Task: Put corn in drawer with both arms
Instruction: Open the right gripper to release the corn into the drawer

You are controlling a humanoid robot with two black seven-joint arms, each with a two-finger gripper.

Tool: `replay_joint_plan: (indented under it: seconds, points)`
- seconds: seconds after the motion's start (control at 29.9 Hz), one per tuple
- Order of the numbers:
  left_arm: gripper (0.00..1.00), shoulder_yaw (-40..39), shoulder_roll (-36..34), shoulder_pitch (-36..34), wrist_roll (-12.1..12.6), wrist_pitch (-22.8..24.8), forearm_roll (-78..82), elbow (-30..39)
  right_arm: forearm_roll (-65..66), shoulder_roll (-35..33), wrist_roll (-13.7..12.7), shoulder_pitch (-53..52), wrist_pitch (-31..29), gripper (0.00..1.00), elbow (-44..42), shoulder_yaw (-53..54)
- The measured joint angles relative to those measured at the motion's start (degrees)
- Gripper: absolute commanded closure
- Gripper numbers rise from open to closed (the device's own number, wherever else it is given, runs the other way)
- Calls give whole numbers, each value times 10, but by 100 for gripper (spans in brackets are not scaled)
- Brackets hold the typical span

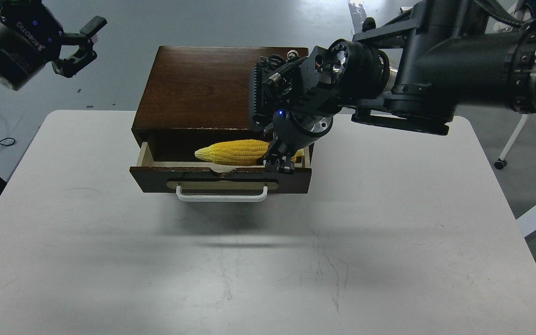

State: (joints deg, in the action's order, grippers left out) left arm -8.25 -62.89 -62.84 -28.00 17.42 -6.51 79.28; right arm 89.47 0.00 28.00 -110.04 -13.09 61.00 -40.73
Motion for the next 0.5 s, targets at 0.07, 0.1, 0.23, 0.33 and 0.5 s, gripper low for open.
replay_joint_plan:
  seconds: [0.07,0.1,0.23,0.33,0.5]
  points:
    - [1,0,0,0,0,0,0,0,0,0,0,0,0,46,0,0]
    - [1,0,0,0,0,0,0,0,0,0,0,0,0,45,0,0]
    - [1,0,0,0,0,0,0,0,0,0,0,0,0,38,0,0]
    - [1,0,0,0,0,0,0,0,0,0,0,0,0,37,0,0]
    - [1,-3,0,0,0,0,0,0,0,-1,0,0,0,36,0,0]
